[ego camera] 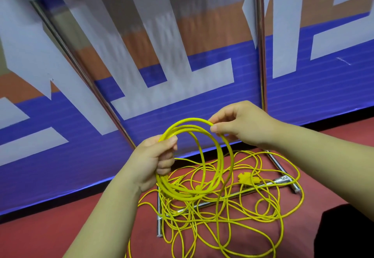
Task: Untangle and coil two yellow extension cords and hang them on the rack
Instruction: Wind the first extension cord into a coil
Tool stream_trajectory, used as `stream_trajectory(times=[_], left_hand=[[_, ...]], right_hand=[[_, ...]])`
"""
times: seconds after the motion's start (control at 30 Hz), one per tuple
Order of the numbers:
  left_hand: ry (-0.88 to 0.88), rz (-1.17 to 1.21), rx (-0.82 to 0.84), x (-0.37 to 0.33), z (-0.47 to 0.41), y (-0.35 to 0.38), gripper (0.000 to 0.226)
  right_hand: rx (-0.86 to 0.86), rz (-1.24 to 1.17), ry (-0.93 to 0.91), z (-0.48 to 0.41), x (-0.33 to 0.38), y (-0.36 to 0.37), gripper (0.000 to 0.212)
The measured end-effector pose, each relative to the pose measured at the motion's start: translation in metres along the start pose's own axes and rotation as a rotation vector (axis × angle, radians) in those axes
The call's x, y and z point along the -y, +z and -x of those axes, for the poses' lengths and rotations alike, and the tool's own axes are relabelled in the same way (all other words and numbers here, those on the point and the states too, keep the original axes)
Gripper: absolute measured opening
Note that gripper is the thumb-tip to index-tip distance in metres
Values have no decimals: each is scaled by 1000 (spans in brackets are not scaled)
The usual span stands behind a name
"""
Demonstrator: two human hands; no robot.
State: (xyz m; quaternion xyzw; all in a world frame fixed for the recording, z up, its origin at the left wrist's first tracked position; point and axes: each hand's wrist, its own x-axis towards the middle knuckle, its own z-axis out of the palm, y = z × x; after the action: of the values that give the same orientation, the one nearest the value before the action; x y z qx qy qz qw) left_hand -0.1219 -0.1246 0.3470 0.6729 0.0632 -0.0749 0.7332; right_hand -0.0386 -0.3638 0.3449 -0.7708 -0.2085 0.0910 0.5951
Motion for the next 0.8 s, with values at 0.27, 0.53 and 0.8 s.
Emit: stream_trajectory(times=[0.27,0.53,0.8], left_hand=[[-47,-256,-101,30,-5,44,17],[-71,-153,-147,41,-18,52,20],[-62,-115,44,48,-20,62,38]], right_hand=[[-80,-36,63,-4,6,7,11],[-46,-137,138,-3,7,10,15],[-68,-298,208,-1,6,19,14]])
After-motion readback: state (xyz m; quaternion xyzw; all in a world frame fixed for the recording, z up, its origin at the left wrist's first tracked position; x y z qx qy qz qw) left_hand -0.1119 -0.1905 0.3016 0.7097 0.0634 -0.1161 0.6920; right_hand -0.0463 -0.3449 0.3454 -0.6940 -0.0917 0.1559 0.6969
